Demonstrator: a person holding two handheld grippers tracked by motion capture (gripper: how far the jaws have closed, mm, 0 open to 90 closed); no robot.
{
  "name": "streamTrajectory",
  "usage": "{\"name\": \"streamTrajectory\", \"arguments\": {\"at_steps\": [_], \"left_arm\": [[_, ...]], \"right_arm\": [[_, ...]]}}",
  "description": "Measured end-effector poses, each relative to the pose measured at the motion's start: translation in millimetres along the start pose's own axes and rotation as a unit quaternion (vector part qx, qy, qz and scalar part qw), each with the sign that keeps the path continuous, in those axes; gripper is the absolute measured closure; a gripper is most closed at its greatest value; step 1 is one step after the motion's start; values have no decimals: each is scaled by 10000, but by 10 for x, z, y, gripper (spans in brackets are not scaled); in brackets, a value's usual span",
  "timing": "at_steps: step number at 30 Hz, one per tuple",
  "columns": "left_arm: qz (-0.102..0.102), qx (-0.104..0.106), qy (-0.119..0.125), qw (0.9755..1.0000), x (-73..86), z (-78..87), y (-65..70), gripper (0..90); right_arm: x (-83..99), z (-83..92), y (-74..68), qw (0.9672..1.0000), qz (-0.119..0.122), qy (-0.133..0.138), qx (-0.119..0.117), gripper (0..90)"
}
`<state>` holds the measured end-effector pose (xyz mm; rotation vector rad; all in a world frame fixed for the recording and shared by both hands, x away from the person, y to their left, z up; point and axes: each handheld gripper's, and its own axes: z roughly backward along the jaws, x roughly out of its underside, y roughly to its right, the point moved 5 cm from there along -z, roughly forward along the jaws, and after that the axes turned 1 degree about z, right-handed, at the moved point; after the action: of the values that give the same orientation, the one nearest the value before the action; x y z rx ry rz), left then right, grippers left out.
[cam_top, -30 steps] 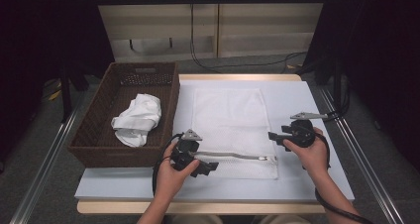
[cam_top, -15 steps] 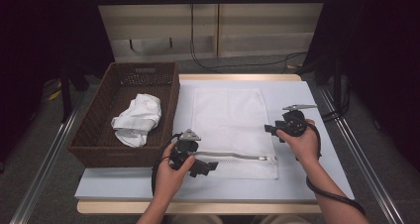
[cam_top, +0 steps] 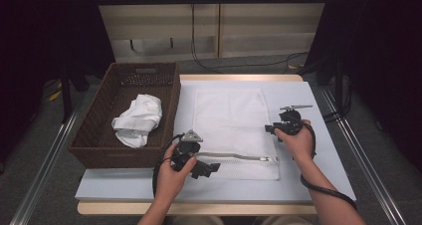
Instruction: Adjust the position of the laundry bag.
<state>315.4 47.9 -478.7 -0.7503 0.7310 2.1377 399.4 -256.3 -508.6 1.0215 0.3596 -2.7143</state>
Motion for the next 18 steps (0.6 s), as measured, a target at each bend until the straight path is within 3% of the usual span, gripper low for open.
{"name": "streamTrajectory", "arguments": {"at_steps": [3, 8, 12, 18], "left_arm": [[-17, -9, -48, 10000, 0, -3, -4, 19], [-1, -45, -58, 10000, 0, 3, -14, 19], [13, -41, -9, 10000, -6, 1, -16, 19], [26, -48, -26, 10000, -7, -6, -13, 19]], "right_arm": [[13, -33, 1, 10000, -64, -25, -56, 626], [29, -66, 1, 9997, 165, -193, 44, 773], [25, -64, 7, 9997, 86, -243, 19, 868], [13, -59, 14, 9996, 69, -272, -28, 900]]}}
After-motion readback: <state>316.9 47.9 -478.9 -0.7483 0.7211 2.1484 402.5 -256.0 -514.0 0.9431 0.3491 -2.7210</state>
